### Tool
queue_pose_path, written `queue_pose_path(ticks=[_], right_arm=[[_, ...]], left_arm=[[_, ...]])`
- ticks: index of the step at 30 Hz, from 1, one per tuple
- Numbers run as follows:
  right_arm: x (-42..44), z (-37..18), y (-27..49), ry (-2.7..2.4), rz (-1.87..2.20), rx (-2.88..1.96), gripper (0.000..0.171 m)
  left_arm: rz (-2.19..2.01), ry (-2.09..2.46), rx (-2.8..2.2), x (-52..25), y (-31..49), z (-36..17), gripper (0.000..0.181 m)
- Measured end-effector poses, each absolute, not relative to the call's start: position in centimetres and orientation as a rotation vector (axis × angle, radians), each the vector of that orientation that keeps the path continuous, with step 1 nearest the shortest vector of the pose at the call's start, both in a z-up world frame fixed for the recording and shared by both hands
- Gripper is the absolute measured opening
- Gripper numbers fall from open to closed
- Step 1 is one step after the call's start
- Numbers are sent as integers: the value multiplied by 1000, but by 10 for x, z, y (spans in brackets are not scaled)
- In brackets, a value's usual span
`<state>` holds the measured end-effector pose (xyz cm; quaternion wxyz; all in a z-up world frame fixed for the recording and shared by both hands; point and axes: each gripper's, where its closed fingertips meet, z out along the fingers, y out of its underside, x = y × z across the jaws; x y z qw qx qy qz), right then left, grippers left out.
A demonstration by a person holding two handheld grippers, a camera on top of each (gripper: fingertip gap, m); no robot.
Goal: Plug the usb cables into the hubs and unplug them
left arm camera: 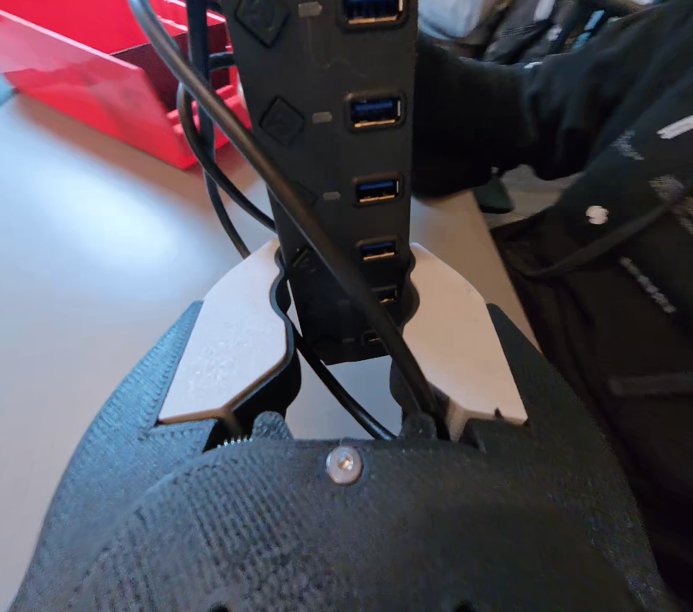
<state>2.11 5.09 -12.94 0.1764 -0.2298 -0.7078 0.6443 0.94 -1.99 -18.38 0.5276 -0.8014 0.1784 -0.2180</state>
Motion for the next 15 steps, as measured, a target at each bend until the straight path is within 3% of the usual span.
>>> queue_pose_path(ticks=[3, 9, 15], right_arm=[[38, -118, 48, -2061, 1890, -564, 82], [45, -148, 6, -2265, 1916, -510, 91], [22, -166, -34, -2223, 1729, -604, 95]], left_arm=[[-705, 522, -1861, 28, -33, -181, 59], [-1019, 715, -1790, 70, -50, -185, 58], [-893, 604, -1989, 62, -27, -213, 59]])
